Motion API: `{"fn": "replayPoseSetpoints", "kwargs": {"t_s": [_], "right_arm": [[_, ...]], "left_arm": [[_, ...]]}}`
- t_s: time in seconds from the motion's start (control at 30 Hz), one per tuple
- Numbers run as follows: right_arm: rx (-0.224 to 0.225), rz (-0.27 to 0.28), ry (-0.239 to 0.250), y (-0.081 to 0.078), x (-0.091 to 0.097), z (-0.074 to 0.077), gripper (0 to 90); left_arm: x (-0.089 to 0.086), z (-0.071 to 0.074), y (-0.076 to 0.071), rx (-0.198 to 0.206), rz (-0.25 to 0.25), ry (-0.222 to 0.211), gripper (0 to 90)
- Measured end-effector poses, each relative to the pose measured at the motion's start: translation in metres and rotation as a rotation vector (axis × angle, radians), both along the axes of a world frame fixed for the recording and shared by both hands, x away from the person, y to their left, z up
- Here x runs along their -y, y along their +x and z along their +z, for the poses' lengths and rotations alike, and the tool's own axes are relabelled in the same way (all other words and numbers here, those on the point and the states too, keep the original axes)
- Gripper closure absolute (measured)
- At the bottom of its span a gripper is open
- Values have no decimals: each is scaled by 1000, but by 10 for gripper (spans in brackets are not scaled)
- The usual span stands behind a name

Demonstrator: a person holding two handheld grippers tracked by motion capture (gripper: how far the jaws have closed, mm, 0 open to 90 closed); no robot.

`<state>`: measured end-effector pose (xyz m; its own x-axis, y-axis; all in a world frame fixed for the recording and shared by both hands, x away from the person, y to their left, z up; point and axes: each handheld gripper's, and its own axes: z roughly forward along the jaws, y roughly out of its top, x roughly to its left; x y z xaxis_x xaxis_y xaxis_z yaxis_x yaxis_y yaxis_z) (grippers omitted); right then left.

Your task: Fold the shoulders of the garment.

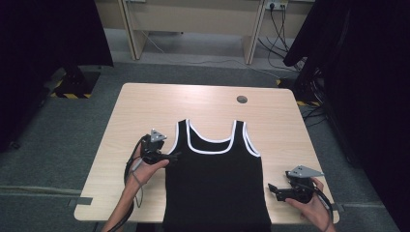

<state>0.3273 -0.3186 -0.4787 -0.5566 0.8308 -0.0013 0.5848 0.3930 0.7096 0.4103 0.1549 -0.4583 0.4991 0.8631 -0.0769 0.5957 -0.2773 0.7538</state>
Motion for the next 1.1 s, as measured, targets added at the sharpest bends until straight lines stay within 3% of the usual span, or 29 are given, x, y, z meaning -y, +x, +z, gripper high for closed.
{"fn": "replayPoseSetpoints", "kwargs": {"t_s": [0.73,1.1], "right_arm": [[-1,0,-1,0,0,0,120],[1,2,-2,1,0,0,118]], "left_arm": [[22,-9,63,-20,57,17,62],[31,-17,84,-34,82,25,107]]}}
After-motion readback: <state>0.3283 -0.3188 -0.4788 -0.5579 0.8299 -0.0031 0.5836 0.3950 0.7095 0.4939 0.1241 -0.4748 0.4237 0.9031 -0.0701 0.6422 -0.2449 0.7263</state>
